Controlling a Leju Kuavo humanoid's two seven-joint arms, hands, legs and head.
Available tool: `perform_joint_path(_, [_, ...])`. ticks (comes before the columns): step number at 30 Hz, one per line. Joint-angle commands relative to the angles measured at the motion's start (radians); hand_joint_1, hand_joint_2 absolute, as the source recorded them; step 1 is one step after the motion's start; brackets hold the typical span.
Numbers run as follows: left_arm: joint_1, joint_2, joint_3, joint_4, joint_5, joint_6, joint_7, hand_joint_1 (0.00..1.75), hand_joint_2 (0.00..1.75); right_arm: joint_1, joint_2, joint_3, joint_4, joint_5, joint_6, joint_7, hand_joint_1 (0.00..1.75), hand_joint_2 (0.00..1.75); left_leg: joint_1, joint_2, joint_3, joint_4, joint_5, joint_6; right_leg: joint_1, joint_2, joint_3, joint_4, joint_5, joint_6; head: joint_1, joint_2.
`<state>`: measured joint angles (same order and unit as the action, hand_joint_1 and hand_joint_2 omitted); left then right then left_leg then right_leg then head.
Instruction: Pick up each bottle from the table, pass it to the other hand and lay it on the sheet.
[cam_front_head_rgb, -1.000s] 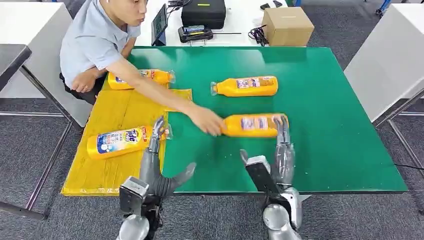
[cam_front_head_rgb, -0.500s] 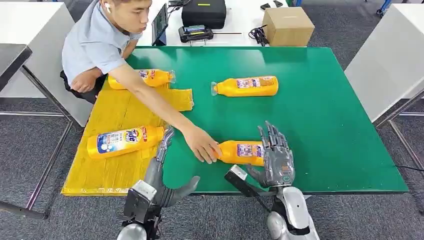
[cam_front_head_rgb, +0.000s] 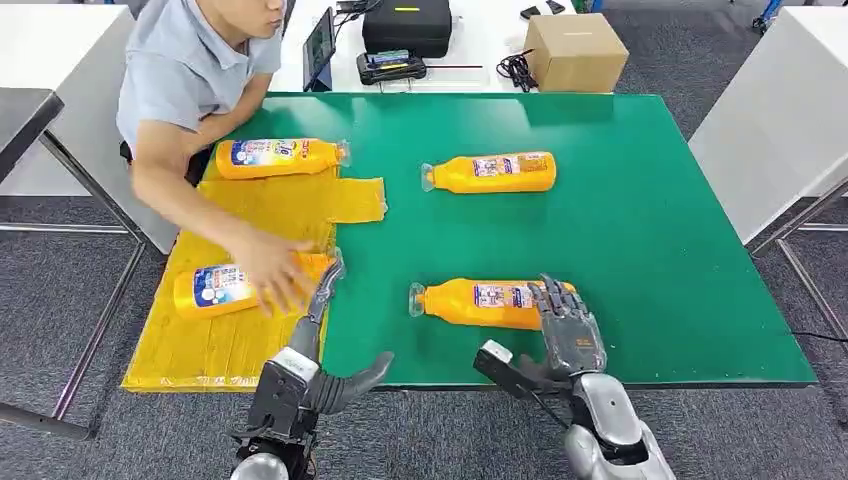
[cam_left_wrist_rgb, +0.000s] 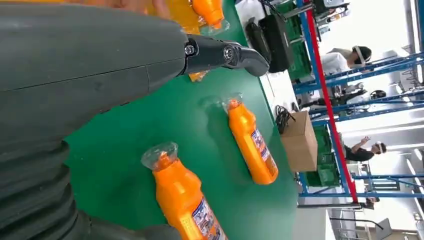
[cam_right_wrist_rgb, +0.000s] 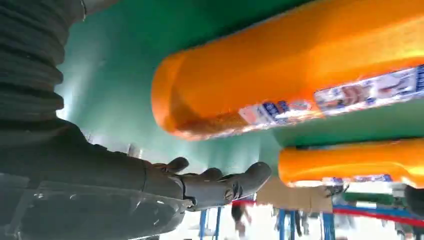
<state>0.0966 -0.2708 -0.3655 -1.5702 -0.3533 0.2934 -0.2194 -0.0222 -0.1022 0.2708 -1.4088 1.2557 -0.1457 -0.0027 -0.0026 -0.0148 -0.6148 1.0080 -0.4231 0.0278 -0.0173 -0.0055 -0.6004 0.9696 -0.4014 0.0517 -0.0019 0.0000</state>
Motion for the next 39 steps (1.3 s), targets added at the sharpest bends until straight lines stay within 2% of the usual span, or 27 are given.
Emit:
perform_joint_path(1, [-0.002,0.026,-0.028,0.024,0.009,-0.007,0.010,0.00,1.75,-0.089,-0.042,0.067,0.107,0.018,0.000,0.017,0.00,1.75,0.001,0.003,0.006,0.000,-0.002,-0.002,0.001,0.002,0.005,-0.001,-0.001,-0.002,0.000,0.000])
perform_joint_path(6, [-0.016,0.025,-0.041,0.038,0.006,-0.005,0.006,0.00,1.75,-0.154,-0.035,0.060,0.201,0.037,-0.009,0.030,0.00,1.75,0.000,0.003,0.003,-0.001,-0.001,-0.001,0.000,0.003,0.003,-0.001,0.000,-0.001,0.000,0.000])
perform_joint_path(15, [-0.026,0.023,-0.044,0.042,-0.004,-0.002,-0.001,0.00,1.75,-0.174,-0.014,0.043,0.244,0.026,-0.020,0.020,0.00,1.75,0.000,0.002,0.005,-0.001,-0.002,-0.001,0.001,0.002,0.005,-0.001,-0.001,-0.002,0.000,0.000])
perform_joint_path(20, [-0.056,0.016,-0.055,0.085,-0.004,-0.010,-0.001,0.00,1.75,-0.240,-0.007,0.030,0.400,-0.023,0.014,0.006,0.00,1.75,0.000,0.002,0.006,-0.001,-0.001,-0.001,0.001,0.002,0.005,-0.002,0.000,-0.002,0.000,0.000])
perform_joint_path(25, [-0.073,0.024,-0.077,0.105,-0.013,-0.023,0.002,0.00,1.75,-0.288,-0.005,0.045,0.474,-0.046,0.025,-0.008,0.00,1.75,0.000,0.003,0.006,-0.001,-0.001,-0.001,0.001,0.002,0.005,-0.001,0.000,-0.002,0.000,0.000])
perform_joint_path(32, [-0.086,0.025,-0.098,0.134,-0.021,-0.037,0.009,0.00,1.75,-0.300,-0.023,0.054,0.508,-0.112,0.081,-0.040,0.00,1.75,0.001,0.001,0.008,-0.001,-0.001,-0.001,0.001,0.000,0.007,-0.002,0.000,-0.002,0.000,0.000])
perform_joint_path(39, [-0.101,0.028,-0.125,0.160,-0.029,-0.055,0.019,0.00,1.75,-0.378,-0.068,0.136,0.550,-0.129,0.120,-0.043,0.00,1.75,0.001,0.006,0.010,0.000,-0.001,-0.001,0.001,0.003,0.009,-0.001,0.000,-0.002,0.000,0.000])
